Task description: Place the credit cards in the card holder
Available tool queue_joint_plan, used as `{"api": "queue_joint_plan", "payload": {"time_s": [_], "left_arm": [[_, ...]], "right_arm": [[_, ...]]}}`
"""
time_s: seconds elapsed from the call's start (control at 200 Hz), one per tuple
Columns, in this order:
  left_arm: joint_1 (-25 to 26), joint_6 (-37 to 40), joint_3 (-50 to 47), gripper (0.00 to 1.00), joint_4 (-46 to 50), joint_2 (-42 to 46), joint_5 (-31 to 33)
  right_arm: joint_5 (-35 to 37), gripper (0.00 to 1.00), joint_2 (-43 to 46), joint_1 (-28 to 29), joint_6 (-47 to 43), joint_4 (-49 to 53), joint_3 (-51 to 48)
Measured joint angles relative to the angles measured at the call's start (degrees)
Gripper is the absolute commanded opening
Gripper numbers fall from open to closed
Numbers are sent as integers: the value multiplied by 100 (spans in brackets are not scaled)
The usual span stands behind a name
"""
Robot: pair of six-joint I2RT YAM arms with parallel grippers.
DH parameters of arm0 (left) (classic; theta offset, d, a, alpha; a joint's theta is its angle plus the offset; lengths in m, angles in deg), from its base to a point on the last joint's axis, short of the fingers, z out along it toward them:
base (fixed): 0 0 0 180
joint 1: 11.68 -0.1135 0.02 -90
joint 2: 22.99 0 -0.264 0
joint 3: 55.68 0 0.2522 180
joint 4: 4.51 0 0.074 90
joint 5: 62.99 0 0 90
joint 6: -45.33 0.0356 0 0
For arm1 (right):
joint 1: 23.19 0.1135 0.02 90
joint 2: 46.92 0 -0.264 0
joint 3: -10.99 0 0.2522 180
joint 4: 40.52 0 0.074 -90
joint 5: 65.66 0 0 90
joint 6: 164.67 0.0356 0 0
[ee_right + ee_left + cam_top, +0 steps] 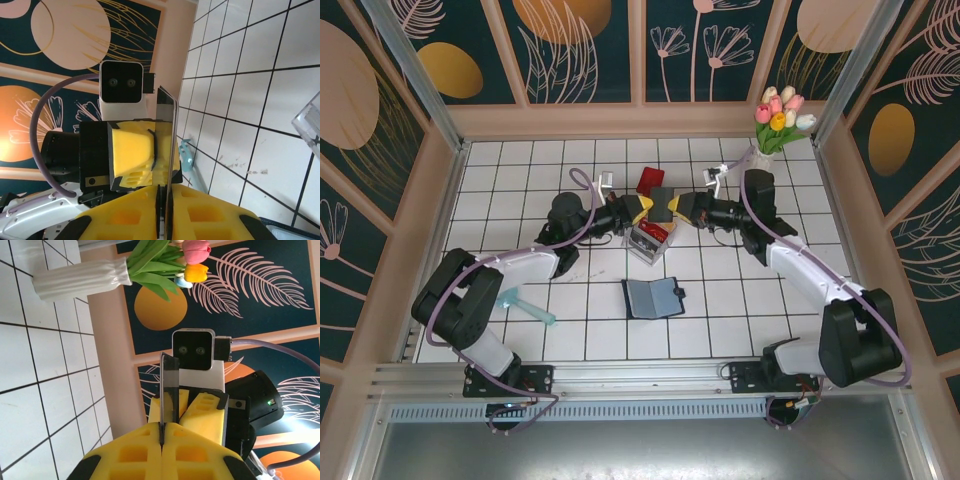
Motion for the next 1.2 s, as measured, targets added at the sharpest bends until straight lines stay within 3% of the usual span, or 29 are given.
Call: {"api": "queue_joint_plan", "payload": {"time_s": [0.08, 0.135, 0.255, 0.5, 0.816, 1.201], "left_arm": [[-15, -120, 0, 1, 4, 0, -35], [-15, -214, 0, 20, -7, 0, -46], [2, -337, 0, 38, 149, 7, -44], [13, 782, 131, 57, 2247, 640, 494], [76, 1891, -225, 62, 4223, 1858, 1639], [321, 1663, -1075, 66, 5296, 2599, 2774]], "right_arm": [[-48, 2, -7, -24, 127, -63, -4], [-76, 1, -7, -52, 210, -129, -35], [-90, 0, 0, -136, 431, -201, -107], [752, 1, 658, -214, 7, 286, -400], [1971, 0, 1759, 131, -881, 1054, -1309], [2190, 0, 2070, 260, -1246, 1432, -1888]]}}
